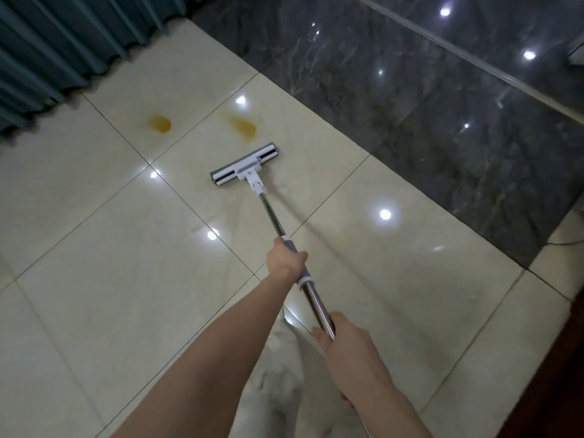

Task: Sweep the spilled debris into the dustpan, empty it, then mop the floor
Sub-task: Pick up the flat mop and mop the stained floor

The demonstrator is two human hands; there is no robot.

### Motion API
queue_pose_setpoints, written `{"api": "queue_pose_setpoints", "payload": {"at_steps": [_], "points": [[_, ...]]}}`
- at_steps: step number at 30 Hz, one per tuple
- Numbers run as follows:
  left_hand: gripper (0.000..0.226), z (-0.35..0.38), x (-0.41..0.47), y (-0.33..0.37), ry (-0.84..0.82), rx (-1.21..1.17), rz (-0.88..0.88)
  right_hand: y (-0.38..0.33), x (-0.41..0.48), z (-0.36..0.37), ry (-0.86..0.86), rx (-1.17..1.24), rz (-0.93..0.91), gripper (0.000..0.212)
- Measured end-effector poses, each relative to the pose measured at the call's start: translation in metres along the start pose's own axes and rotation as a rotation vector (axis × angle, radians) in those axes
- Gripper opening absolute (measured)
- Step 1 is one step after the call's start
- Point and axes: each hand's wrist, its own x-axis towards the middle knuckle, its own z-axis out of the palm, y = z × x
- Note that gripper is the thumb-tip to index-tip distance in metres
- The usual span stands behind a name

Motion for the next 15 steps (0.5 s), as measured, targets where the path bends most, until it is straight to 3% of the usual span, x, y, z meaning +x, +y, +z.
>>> {"api": "queue_pose_setpoints", "payload": {"at_steps": [7,15], "points": [[0.051,-0.022,0.059,0.004,0.028,-0.012,0.042,-0.043,0.036,0.012,-0.006,0.083,0.022,0.019],[0.046,-0.097,0.190,0.077,0.019,-0.013,0.093,-0.175,0.134,-0.006,0.013,0.100,0.016,0.021]]}}
